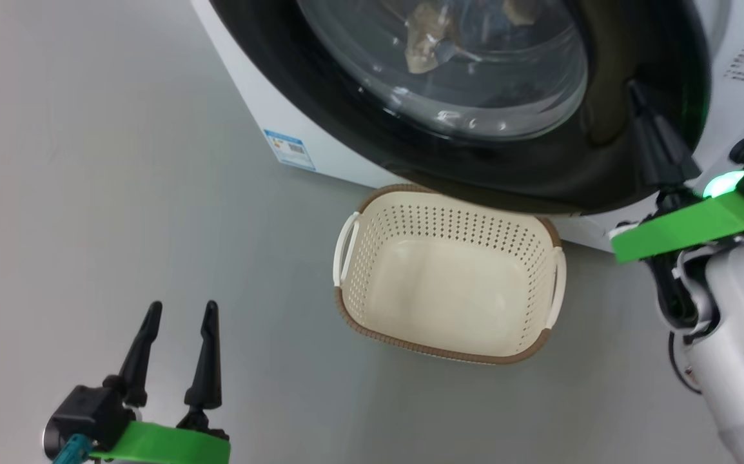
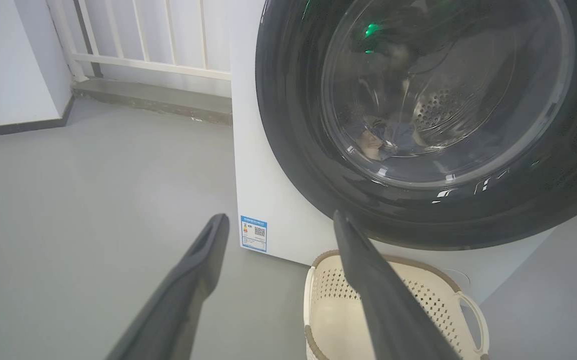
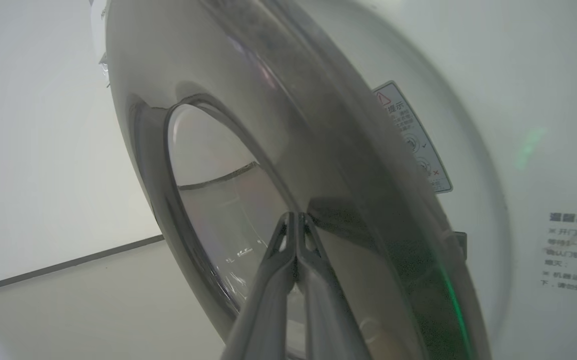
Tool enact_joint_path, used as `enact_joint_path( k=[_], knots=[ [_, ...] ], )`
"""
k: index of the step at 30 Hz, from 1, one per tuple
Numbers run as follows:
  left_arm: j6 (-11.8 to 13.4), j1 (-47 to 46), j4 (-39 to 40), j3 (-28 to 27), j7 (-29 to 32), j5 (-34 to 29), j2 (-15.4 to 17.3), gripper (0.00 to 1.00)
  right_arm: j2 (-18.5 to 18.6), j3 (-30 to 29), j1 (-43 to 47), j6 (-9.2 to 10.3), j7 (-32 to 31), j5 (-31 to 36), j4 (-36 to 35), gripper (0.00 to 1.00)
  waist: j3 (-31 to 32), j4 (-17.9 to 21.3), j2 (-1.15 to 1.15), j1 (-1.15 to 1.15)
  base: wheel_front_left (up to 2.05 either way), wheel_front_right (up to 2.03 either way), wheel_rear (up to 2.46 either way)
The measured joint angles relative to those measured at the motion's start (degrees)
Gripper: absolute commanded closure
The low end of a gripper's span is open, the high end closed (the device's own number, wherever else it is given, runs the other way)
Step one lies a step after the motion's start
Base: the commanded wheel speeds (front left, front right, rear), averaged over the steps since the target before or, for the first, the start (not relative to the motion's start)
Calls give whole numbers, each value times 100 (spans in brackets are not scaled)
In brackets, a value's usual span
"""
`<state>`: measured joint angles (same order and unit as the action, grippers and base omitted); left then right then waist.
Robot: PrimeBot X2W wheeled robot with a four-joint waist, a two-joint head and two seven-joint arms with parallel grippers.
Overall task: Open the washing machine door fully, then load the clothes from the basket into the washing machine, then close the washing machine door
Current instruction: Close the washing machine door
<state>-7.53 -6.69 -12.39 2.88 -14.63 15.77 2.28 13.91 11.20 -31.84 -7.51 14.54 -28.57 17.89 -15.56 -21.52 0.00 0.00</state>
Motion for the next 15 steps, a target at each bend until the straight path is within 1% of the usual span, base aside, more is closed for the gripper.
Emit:
enact_joint_path(
  k=[3,10,15],
  knots=[
    [0,-79,57,53,0,52,-4,0,68,-151,-190,0,0,38,74,100,-127,-77,0,0,0,0,0],
    [0,-238,97,152,0,193,-11,0,75,-581,-602,0,0,37,163,100,-440,-211,0,0,0,0,0],
    [0,-428,131,234,0,233,-21,0,34,-619,-814,-57,0,49,200,100,-658,-273,0,0,0,0,0]
  ],
)
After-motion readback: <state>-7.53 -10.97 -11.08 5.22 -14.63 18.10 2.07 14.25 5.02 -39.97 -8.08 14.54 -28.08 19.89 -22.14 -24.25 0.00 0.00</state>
